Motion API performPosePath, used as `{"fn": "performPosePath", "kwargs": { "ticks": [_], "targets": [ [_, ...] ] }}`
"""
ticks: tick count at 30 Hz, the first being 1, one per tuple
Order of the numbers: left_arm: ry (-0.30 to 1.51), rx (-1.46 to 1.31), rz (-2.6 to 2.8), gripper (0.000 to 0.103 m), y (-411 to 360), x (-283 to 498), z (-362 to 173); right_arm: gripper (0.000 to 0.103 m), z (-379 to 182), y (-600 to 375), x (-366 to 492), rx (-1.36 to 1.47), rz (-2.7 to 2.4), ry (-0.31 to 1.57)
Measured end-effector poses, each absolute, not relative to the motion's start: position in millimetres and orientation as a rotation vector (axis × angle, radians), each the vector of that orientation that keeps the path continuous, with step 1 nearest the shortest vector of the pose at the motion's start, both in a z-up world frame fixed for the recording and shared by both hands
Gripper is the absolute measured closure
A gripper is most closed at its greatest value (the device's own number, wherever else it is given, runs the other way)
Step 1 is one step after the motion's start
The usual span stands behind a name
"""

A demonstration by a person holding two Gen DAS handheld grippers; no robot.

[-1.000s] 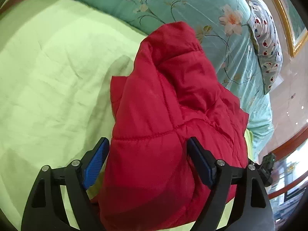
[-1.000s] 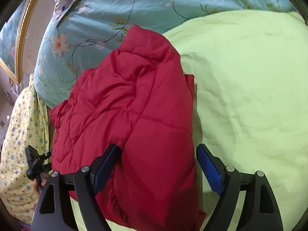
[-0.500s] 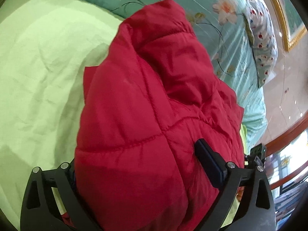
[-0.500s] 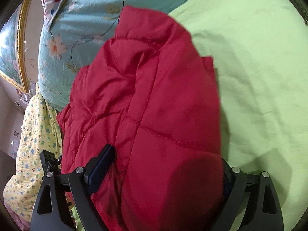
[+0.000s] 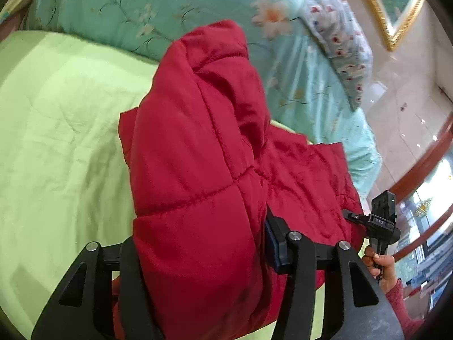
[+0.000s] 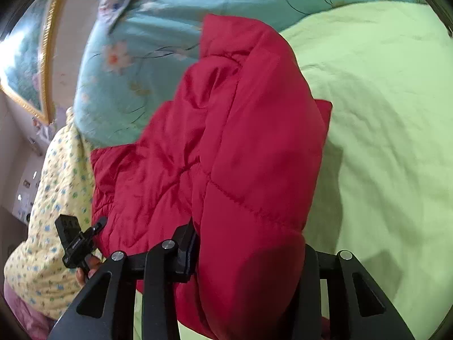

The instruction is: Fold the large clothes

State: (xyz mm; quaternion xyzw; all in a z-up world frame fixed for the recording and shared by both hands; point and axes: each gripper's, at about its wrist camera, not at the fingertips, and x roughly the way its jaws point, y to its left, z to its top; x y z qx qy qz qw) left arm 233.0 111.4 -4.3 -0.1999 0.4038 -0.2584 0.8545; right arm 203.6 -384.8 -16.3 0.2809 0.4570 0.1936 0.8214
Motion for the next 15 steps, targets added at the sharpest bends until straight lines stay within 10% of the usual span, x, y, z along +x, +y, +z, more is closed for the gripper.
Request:
{"fn": "performPosePath", "kwargs": {
  "ticks": [15],
  "targets": [
    [0.858, -0.391, -0.626, 0.055, 127, 107, 5, 0.065, -27, -398, 94, 0.637, 0.422, 0.987]
  ]
}}
